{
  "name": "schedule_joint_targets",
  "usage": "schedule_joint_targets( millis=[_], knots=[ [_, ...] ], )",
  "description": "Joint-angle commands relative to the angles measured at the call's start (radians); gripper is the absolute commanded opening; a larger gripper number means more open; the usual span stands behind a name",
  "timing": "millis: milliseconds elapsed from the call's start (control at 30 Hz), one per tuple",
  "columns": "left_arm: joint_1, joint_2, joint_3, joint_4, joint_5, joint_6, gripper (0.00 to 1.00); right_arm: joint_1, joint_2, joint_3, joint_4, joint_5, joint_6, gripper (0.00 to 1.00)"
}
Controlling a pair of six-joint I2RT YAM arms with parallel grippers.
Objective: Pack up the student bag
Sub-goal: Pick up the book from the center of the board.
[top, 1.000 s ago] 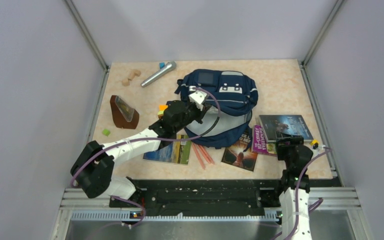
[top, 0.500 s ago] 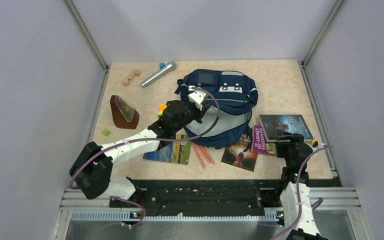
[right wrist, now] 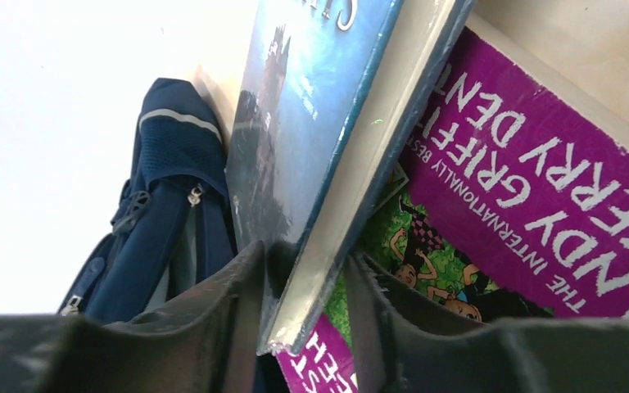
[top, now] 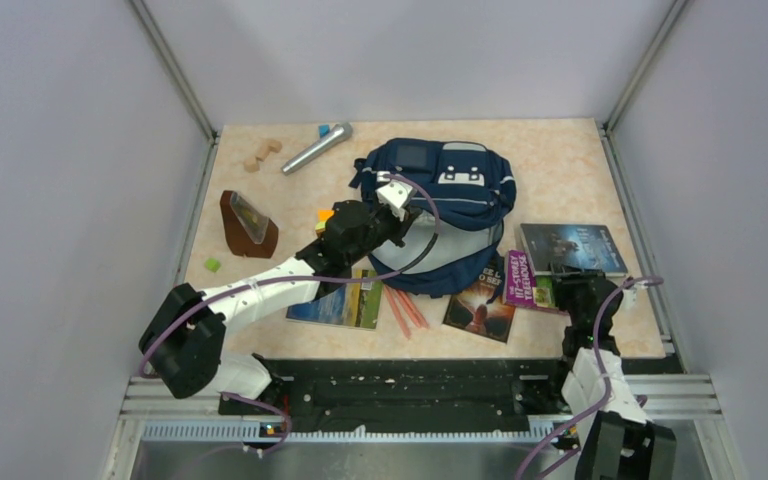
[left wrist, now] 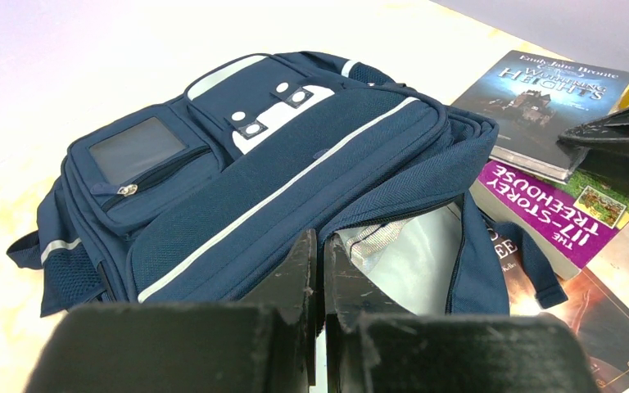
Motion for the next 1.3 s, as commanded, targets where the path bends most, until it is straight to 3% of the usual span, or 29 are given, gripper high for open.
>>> schedule_joint_targets(
  millis=[0,300,500,667,900,1267],
  knots=[
    [0.008,-0.060,0.042,0.103,-0.004,-0.010,0.00,-0.007,0.042,-0.108,0.148,0.013,-0.027,0.34],
    [0.010,-0.062,0.041,0.103,-0.008,-0.005,0.00,-0.008,-0.057,-0.041,0.069,-0.001,-0.067,0.00],
    [0.010,-0.061,0.042,0.104,-0.005,-0.007,0.00,-0.008,-0.174,0.099,-0.112,-0.003,-0.201,0.00],
    [0.010,-0.061,0.040,0.105,-0.002,-0.010,0.00,-0.007,-0.126,0.273,-0.200,-0.073,-0.347,0.00],
    [0.011,-0.066,0.041,0.099,-0.007,-0.007,0.00,-0.007,-0.089,0.378,-0.227,-0.194,-0.405,0.00],
    [0.019,-0.069,0.048,0.087,-0.022,-0.027,0.00,-0.007,-0.160,0.637,-0.442,-0.274,-0.527,0.00]
  ],
)
